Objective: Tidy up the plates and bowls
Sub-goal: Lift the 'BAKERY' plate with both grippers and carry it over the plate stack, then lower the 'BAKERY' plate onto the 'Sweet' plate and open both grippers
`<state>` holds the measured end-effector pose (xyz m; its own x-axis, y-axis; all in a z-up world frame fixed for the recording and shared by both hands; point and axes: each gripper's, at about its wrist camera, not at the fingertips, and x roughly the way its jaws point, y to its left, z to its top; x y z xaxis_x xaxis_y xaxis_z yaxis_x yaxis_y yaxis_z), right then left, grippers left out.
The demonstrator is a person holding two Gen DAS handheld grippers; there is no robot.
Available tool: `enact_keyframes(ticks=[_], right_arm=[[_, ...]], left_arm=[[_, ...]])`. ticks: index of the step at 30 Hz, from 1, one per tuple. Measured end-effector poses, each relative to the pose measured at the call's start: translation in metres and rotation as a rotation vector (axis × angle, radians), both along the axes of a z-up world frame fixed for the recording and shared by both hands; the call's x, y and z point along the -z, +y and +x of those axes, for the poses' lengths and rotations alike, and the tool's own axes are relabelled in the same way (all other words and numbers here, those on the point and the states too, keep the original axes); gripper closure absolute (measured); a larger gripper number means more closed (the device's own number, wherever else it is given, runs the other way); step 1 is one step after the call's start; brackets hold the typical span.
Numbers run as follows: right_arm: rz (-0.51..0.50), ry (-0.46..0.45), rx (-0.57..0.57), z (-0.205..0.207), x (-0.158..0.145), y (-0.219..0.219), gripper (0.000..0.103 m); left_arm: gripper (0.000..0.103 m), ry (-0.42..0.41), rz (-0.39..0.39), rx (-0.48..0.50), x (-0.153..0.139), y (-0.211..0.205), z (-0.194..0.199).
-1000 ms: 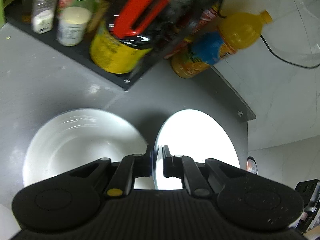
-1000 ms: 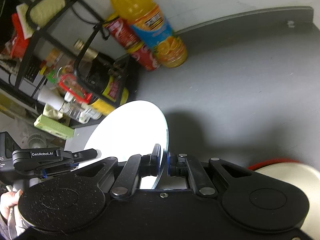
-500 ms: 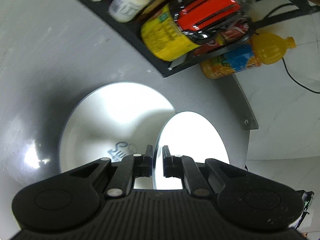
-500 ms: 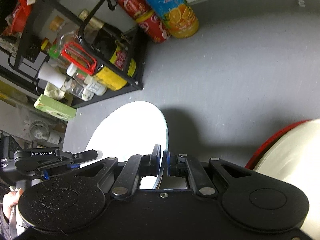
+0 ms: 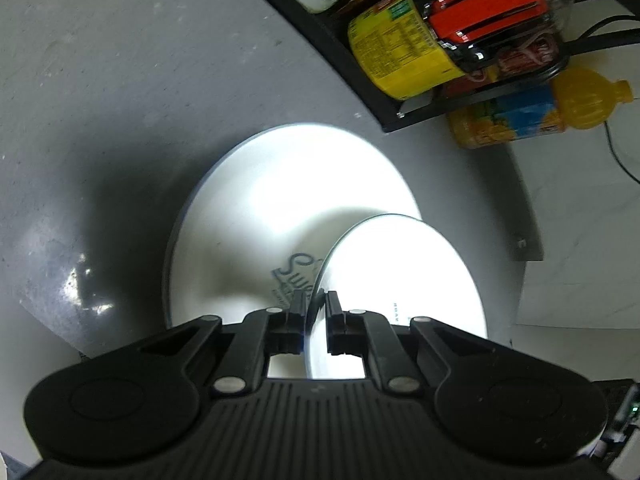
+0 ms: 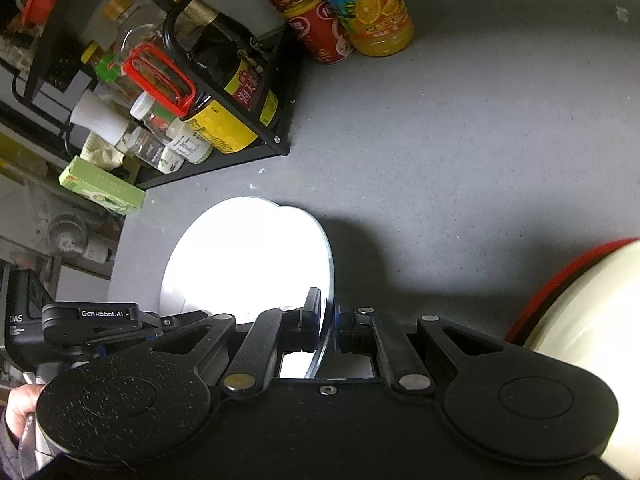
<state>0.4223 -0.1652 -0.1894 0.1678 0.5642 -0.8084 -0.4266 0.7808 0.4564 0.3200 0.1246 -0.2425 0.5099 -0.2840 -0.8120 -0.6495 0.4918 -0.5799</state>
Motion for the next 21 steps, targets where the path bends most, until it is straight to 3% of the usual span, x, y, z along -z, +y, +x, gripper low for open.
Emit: enact_keyframes(ticks=[8,12,21], right_arm=[[-0.040,-0.038,-0.045,-0.004,0.001,0.015,0.096],[-0.108,-0.109,-0.060,-0.011,-0.002,0.030,0.098],[-0.126,-0.127,-0.085,-0.011,0.000,0.044,0.098]], left_arm=[[0.091,0.039,0.028,-0.007,0.012,0.000,0.003],[0.087,0.084,0.096,0.010,0.011,-0.005,0.010],[0.086,0.174,0.239,0.050,-0.008,-0.005,0.019]])
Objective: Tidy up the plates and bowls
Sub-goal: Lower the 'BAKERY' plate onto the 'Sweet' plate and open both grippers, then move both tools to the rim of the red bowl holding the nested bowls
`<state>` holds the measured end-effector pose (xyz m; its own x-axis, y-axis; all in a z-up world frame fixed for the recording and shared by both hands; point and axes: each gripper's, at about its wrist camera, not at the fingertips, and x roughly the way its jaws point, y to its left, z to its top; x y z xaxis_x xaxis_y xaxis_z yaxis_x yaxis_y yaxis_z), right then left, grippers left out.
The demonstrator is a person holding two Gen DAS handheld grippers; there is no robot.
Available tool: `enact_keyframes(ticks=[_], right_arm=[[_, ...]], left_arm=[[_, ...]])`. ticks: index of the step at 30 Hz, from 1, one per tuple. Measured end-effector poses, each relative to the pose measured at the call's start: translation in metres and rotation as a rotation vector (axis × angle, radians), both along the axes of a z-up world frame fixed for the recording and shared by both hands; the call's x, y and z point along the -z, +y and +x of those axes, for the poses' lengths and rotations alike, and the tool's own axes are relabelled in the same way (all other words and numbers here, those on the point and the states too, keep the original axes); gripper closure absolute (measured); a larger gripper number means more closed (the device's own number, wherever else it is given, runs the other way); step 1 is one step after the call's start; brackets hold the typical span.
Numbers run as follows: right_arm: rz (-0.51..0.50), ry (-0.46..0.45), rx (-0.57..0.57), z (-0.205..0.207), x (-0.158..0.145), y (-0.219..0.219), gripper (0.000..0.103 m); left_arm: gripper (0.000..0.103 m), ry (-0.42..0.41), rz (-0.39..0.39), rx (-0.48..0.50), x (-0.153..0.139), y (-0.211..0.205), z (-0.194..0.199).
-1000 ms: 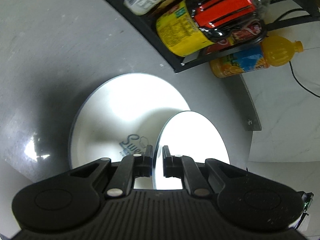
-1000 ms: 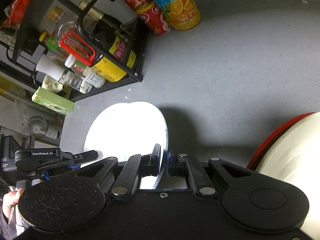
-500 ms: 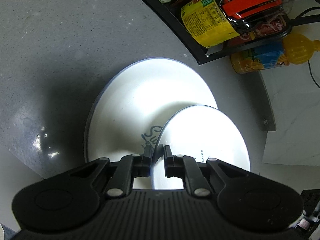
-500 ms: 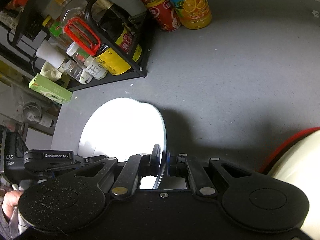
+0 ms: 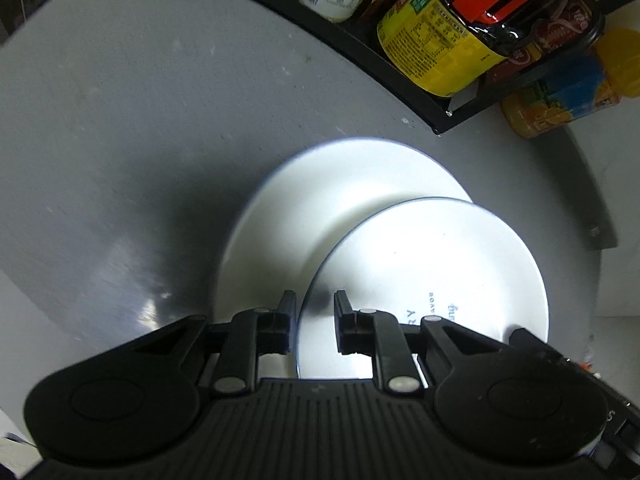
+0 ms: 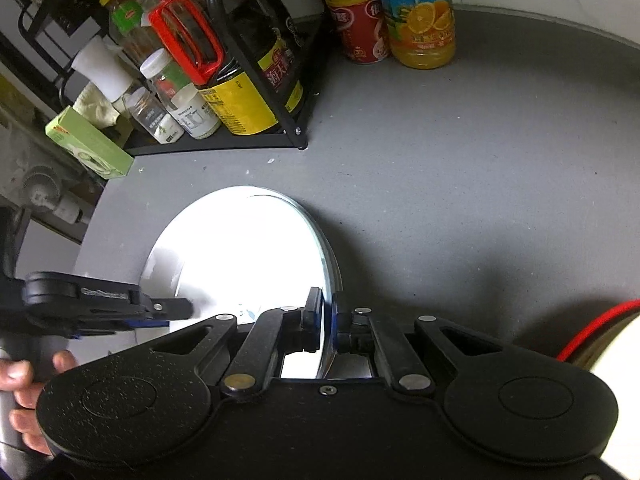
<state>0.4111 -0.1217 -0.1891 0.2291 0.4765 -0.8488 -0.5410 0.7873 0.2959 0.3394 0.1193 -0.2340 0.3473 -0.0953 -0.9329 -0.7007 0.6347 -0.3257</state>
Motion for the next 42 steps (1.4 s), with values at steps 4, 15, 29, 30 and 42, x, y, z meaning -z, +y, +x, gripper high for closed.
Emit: enact_keyframes(ticks=[4,15,29,30,42], right_arm=[[0.005,0.009,0.015,0.002,0.004,-0.001,0.097],[-0.020,-0.001,-0.025,-0.002,0.011,0.004,0.096],[-0.012,0.008,-0.009,0.001,0.010,0.000,0.096],[-0.009,0.011,-0.009,0.001,0.009,0.000,0.095],[0.033,-0.037,0.048,-0.010,-0.018,-0.013,0.042]], left_arm=[[0.061,0.018,0.039,0.014,-0.016,0.003,-0.001],[0.034,0.026,0.185,0.008,-0.046,0.003,-0.004],[0.034,0.080,0.177,-0.021,-0.017,0.003,0.000],[0.034,0.083,0.176,-0.024,-0.016,0.003,-0.001],[0.033,0.085,0.188,-0.003,-0.026,0.000,-0.008]])
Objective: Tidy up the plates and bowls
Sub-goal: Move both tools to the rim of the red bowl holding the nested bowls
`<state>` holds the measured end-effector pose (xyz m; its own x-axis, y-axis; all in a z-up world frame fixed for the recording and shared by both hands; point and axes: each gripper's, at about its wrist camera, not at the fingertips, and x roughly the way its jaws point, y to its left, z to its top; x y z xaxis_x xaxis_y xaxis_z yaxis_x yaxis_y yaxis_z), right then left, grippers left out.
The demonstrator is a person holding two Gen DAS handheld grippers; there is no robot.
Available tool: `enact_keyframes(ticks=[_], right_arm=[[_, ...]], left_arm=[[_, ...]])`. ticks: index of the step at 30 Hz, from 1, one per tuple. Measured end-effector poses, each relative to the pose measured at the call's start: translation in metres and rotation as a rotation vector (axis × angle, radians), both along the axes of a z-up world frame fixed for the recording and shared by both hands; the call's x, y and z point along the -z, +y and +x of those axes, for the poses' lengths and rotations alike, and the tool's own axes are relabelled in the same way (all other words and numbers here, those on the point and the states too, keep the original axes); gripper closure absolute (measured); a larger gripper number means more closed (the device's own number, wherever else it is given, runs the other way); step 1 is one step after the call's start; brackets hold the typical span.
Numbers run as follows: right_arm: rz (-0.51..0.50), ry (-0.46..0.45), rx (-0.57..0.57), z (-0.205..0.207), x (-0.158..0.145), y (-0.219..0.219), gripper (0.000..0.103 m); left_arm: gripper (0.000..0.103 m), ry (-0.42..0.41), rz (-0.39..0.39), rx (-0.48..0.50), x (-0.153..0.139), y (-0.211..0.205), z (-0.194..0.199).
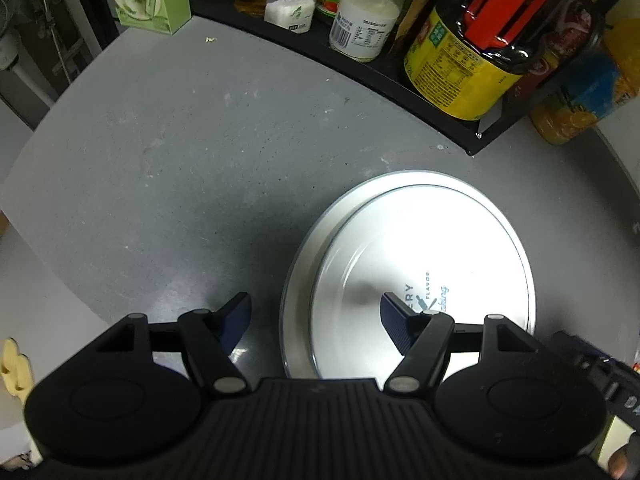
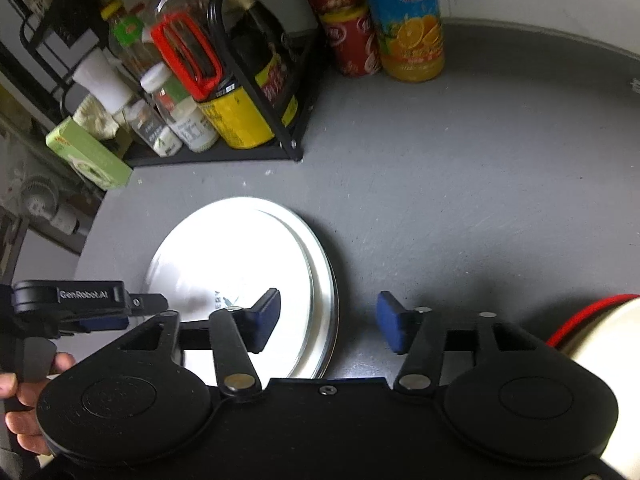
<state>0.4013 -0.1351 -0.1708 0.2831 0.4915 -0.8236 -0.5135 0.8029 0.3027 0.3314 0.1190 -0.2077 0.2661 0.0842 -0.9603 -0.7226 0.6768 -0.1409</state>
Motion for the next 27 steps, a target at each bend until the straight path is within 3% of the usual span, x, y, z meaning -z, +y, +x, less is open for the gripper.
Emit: enact_keyframes(ticks=[2,5,12,24,27], right_arm=[[-0.005,-0.038,0.000,-0.004,-0.009,-0.005,0.026],[0.012,-0.063,0.000,-0.007,-0.020,-0.014,0.015],[0.049,-0.079,0.059,-0.011,-0.037,-0.038,0.008],[0.107,-0.161,0.172,-0.020,-0.056,-0.084,0.000],[0.113,-0.192,0.189,-0.022,-0.060,-0.093,0.000]], left_arm=[[0.031,-0.012,-0.013,0.016,-0.004,-0.002,0.000],[0.022,-0.025,-0.012,0.033,-0.011,-0.007,0.001],[0.017,-0.054,-0.014,0.138,-0.034,-0.027,0.011],[0.012,-0.174,0.044,0.315,-0.087,-0.074,0.031],[0.004,-0.218,0.062,0.346,-0.098,-0.085,0.035]])
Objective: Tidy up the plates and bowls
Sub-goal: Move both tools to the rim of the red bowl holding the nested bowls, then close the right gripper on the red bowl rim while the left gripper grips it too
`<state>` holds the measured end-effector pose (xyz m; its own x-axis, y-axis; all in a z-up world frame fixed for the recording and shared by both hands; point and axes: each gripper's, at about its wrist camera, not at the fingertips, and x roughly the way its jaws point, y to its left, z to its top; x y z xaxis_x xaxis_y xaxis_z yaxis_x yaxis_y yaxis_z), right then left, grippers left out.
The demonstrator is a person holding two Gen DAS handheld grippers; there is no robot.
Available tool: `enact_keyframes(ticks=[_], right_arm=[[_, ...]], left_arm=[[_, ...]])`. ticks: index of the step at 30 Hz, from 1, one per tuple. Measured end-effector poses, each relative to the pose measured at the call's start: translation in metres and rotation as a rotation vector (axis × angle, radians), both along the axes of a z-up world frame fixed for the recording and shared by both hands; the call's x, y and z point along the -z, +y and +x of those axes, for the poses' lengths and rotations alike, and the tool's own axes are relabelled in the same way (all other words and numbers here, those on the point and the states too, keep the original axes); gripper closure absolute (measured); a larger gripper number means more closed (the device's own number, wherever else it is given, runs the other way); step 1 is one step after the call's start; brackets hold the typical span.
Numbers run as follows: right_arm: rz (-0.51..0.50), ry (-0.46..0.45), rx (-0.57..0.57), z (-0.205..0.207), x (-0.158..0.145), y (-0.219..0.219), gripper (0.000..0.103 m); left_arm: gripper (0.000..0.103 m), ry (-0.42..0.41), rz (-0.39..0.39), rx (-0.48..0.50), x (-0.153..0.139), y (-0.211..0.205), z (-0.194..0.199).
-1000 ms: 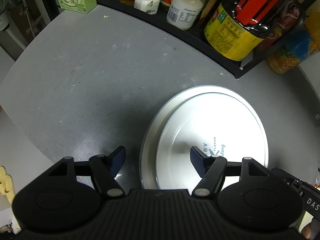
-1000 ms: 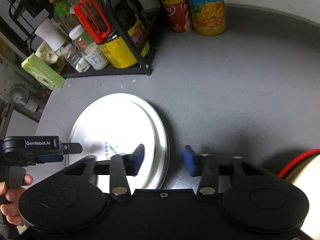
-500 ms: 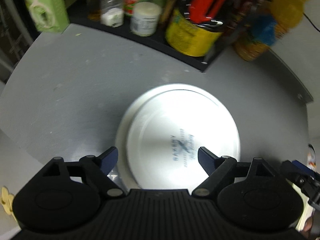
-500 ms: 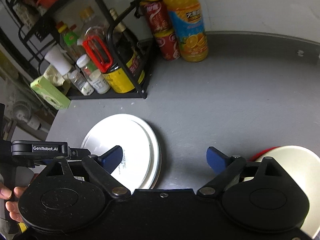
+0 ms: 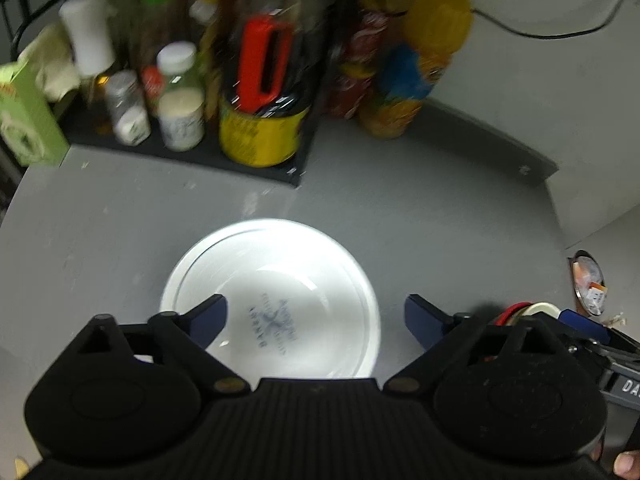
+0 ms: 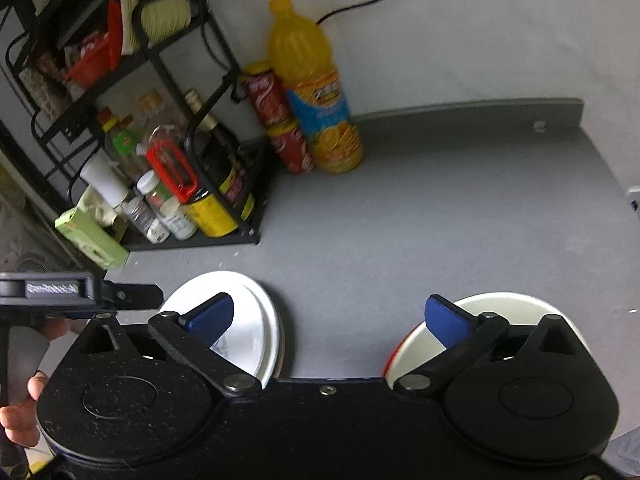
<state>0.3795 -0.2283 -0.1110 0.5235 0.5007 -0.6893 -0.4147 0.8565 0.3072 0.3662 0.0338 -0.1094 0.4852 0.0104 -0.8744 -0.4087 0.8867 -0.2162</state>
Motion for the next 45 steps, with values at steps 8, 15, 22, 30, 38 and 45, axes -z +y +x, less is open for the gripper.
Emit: enact_keyframes(ticks=[8,15,22,30,38,45], right_arm=[[0.049,-0.025,0.063,-0.004,-0.005,-0.032,0.000],[0.034,-0.034,0.114,-0.010,-0.002,-0.064,0.000],[0.015,-0.024,0.168,-0.016,0.008,-0.094,0.000],[0.009,0.014,0.227,-0.014,0.026,-0.122,0.000],[0.011,0.086,0.235,-0.005,0.050,-0.143,0.000],[0.006,0.157,0.201,0.006,0.075,-0.150,0.001]], left_arm=[[0.001,-0.117,-0.006,0.053,-0.018,-0.024,0.009],[0.001,-0.149,-0.012,0.132,-0.018,-0.051,0.018],[0.001,-0.143,-0.017,0.194,-0.013,-0.081,0.026],[0.001,-0.110,-0.001,0.269,0.002,-0.115,0.041],[0.001,-0.035,-0.014,0.352,0.023,-0.149,0.058],[0.001,0.024,-0.013,0.380,0.049,-0.169,0.068]])
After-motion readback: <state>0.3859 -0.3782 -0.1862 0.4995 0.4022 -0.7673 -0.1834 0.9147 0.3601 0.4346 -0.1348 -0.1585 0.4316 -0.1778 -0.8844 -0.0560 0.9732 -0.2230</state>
